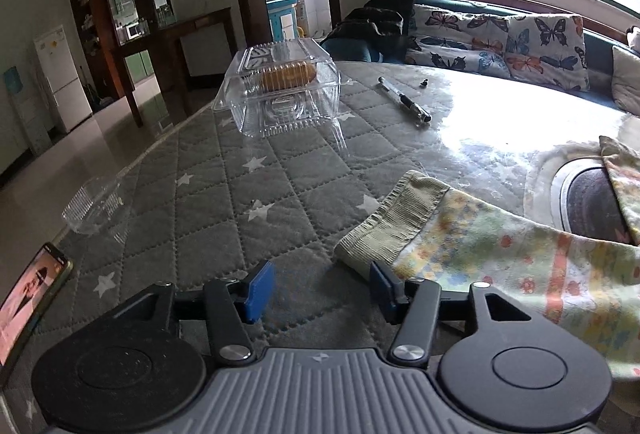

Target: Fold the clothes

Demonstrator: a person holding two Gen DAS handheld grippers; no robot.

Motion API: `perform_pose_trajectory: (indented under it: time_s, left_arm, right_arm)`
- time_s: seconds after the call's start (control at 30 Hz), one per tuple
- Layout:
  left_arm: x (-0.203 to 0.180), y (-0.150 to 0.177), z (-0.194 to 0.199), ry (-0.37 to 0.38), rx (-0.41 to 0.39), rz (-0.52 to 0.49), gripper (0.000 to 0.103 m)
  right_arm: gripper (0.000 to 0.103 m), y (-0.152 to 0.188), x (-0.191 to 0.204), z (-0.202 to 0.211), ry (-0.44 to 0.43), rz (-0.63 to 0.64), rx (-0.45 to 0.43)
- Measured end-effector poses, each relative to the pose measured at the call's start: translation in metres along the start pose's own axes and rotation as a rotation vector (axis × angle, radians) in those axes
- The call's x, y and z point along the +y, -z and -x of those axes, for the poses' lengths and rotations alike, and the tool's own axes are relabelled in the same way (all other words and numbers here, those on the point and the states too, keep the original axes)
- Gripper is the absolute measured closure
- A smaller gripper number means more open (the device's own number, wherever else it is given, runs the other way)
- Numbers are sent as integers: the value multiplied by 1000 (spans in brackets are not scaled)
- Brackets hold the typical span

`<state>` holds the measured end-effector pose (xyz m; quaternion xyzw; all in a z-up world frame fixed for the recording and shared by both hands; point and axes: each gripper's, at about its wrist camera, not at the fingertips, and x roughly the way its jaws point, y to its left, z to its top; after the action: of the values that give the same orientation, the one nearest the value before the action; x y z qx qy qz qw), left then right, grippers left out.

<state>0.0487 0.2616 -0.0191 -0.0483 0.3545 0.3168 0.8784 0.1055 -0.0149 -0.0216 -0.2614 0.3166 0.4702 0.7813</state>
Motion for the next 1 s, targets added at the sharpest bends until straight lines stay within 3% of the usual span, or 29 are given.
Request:
perform_pose_trajectory:
  time_s: [0.2,0.4,0.57,0.67,1.0]
  left_arm:
    - [6,1,6,-20,7,30,45]
    - [-16,5,44,130,-23,-1,45]
    - [-58,14,64,258,-39,-94,47]
    - [-66,14,68,280,-45,-99,48]
    - [-34,4,40,189,-23,-37,49]
  right_arm:
    - [15,0,-11,7,-20,-70,-12]
    - [15,9,-1,-1,-49,-57,23]
    - [17,9,4,6,-56,-60,-3]
    - [24,4,9,13,-77,-61,-37]
    - [63,-19,36,-9,-161,-5,-38]
